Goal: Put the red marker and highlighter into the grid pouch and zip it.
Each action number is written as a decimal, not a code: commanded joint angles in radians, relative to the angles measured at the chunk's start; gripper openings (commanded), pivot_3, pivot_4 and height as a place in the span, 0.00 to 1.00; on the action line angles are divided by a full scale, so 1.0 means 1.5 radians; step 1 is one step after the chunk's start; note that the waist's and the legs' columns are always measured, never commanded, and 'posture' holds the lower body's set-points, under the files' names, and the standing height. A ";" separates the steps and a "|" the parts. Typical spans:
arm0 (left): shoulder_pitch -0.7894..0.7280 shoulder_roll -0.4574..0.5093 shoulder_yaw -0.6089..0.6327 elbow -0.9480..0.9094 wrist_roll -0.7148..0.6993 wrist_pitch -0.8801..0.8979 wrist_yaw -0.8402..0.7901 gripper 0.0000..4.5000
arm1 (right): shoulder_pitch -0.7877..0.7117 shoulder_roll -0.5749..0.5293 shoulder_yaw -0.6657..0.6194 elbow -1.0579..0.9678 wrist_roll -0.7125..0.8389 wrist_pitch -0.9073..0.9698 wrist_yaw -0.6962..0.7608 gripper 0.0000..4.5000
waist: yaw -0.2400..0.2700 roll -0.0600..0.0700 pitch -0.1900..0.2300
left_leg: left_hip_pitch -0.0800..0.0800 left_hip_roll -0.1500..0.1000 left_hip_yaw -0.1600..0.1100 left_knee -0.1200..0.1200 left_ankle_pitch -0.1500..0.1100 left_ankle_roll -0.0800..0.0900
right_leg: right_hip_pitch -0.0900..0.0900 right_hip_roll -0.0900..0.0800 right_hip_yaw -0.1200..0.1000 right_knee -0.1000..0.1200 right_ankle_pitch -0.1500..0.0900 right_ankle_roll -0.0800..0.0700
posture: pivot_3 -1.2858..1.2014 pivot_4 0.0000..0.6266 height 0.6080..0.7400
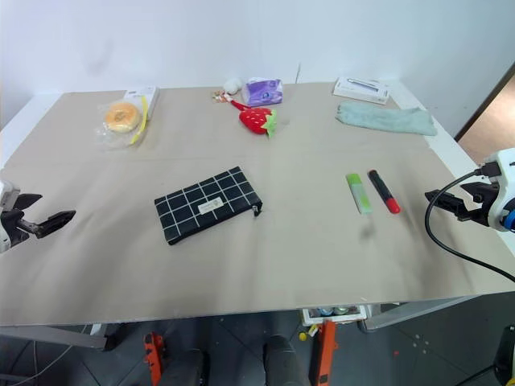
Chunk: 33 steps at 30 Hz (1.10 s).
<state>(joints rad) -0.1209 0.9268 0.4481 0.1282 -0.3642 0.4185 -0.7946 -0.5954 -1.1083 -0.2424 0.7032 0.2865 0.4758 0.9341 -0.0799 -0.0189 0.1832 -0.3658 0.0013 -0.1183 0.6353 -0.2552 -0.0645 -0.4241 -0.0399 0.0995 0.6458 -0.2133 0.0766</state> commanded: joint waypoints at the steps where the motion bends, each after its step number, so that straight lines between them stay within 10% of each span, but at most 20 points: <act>1: -0.011 0.007 0.015 -0.010 -0.004 -0.005 0.003 0.98 | -0.014 -0.021 -0.024 0.003 -0.003 -0.013 0.000 1.00 | 0.000 0.000 0.000 | 0.000 0.000 0.000 0.000 0.000 0.000 | 0.000 0.000 0.000 0.000 0.000 0.000 | 0.52 0.24 1.00; 27: -0.028 -0.001 0.002 0.001 0.020 -0.028 0.012 0.98 | -0.035 -0.023 -0.027 0.043 -0.003 -0.044 0.033 1.00 | -0.001 0.000 0.000 | 0.000 0.000 0.000 0.000 0.000 0.000 | 0.000 0.000 0.000 0.000 0.000 0.000 | 0.52 0.24 1.00; 33: -0.043 -0.008 -0.057 0.010 0.069 -0.100 0.005 0.98 | 0.044 -0.002 -0.091 -0.257 0.212 0.087 0.247 1.00 | -0.002 0.001 0.000 | 0.000 0.000 0.000 0.000 0.000 0.000 | 0.000 0.000 0.001 0.000 0.001 0.001 | 0.52 0.24 1.00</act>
<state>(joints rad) -0.1737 0.9116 0.3711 0.1460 -0.2882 0.3190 -0.7919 -0.5420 -1.1007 -0.3184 0.4993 0.4702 0.5368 1.2000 -0.0823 -0.0169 0.1835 -0.3649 0.0019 -0.1182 0.6353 -0.2552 -0.0644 -0.4236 -0.0386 0.1007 0.6460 -0.2123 0.0782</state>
